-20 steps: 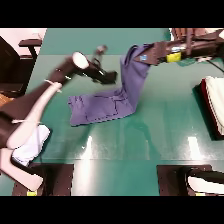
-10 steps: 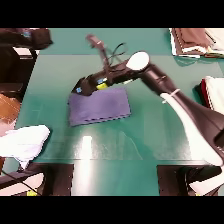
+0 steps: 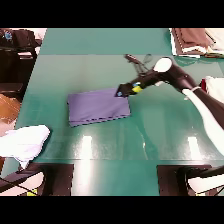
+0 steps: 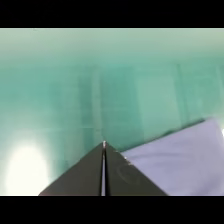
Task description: Fold the shirts.
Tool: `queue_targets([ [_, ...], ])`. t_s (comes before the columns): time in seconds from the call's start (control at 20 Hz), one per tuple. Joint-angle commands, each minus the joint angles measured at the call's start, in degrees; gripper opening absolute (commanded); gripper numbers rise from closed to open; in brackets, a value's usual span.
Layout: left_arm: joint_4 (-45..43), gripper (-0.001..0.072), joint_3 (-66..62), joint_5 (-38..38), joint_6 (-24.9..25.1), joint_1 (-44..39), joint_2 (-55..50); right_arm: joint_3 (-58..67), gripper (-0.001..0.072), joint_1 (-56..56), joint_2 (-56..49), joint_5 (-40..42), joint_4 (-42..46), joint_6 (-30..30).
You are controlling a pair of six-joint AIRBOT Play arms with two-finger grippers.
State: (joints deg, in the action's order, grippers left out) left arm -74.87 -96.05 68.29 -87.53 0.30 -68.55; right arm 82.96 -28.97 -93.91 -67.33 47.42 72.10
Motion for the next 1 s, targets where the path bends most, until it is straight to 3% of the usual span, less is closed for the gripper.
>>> queue_targets([
  [0.0, 1.57, 0.0025, 1.25, 0.74, 0.11, 0.04, 0.11, -10.1, 0.0657, 9.27, 2.27, 0.98, -0.13, 3.8],
  [0.2, 2.03, 0.0025, 2.97, 0.76, 0.13, 0.04, 0.04, -10.05, 0.0623, 10.21, -3.52, 1.16, -7.39, 3.52],
  [0.5, 2.23, 0.0026, 3.15, 1.22, 0.13, 0.04, 0.04, 2.32, 0.0576, 1.07, -16.26, 0.57, -14.47, 3.5],
  [0.6, 2.64, 0.0025, 3.15, 2.1, 0.15, 0.04, 0.04, 5.84, 0.0395, -1.46, -19.63, -0.87, -16.37, 3.45],
  [0.7, 3.58, 0.0025, 3.15, 2.58, 0.2, -0.07, 0.04, 9.03, 0.0146, -2.84, -21.11, -1.92, -15.8, 2.54],
  [0.75, 3.34, 0.0024, 3.15, 2.54, 0.61, -0.9, 0.04, 10.4, 0.0072, -2.82, -21.07, -2.14, -15.85, 1.4],
  [0.85, 3.19, 0.0024, 3.15, 2.08, 0.59, -4.37, 0.04, 13.35, 0.0017, -1.44, -20.06, -2.29, -15.65, 1.36],
  [0.95, 3.19, 0.0024, 3.15, 0.31, 0.57, -9.09, 0.04, 16.46, 0.0017, 2.23, -17.4, -2.29, -12.44, 3.52],
])
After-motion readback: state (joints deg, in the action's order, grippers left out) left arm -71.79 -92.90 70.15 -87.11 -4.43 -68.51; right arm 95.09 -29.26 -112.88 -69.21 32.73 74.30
